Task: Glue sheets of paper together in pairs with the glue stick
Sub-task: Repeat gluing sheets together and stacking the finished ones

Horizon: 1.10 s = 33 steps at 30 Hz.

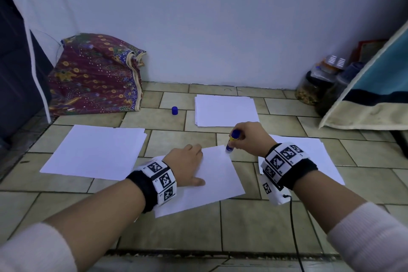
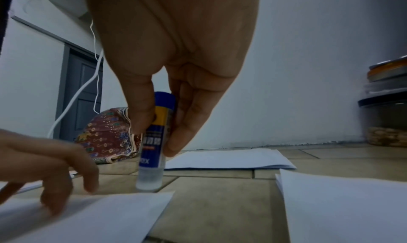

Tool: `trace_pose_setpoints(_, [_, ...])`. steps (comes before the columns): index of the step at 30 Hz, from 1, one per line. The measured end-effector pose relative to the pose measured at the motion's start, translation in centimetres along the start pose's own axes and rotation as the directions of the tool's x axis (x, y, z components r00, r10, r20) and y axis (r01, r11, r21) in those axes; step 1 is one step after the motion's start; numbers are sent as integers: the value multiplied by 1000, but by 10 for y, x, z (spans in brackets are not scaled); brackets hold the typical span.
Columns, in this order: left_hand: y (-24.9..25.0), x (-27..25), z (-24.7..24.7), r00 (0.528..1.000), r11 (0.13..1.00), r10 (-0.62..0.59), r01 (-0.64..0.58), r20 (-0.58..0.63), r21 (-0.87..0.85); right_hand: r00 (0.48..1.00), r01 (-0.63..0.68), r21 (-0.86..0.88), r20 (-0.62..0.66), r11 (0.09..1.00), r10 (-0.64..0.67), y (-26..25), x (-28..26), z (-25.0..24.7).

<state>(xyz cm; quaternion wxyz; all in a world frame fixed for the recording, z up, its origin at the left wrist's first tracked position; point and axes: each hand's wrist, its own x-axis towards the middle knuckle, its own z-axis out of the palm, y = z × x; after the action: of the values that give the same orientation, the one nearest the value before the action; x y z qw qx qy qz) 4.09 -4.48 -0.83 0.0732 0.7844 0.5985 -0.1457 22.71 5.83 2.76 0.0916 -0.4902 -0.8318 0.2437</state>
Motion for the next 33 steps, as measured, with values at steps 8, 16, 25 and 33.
trace_pose_setpoints(8, [-3, 17, 3, 1000, 996, 15, -15, 0, -92, 999, -19, 6, -45, 1000, 19, -13, 21, 18])
trace_pose_setpoints(16, [-12, 38, -7, 982, 972, -139, 160, 130, -172, 999, 19, -26, -37, 999, -20, -31, 47, 30])
trace_pose_setpoints(25, [-15, 30, -4, 986, 975, -148, 157, 71, -157, 994, 89, -147, 76, 985, -79, -50, 55, 35])
trace_pose_setpoints(33, [-13, 33, -5, 984, 975, -155, 167, 91, -146, 969, 196, -288, 204, 937, -140, -48, 41, 21])
